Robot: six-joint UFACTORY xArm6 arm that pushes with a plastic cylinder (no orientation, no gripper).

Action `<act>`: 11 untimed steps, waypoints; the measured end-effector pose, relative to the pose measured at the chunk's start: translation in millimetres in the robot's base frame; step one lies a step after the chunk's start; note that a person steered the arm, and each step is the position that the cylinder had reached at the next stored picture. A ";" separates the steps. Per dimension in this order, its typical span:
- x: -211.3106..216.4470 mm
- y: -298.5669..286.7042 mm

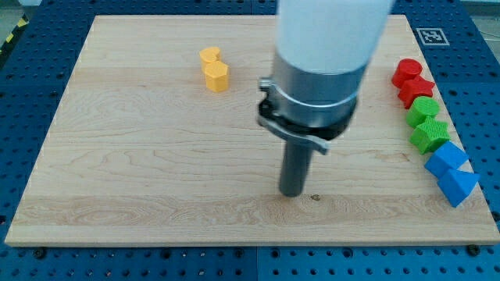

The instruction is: Separate the yellow hexagon from the yellow heart

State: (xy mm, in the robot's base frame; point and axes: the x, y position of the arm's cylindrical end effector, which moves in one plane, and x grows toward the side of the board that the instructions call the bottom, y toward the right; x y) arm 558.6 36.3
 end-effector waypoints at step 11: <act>-200.2 -98.0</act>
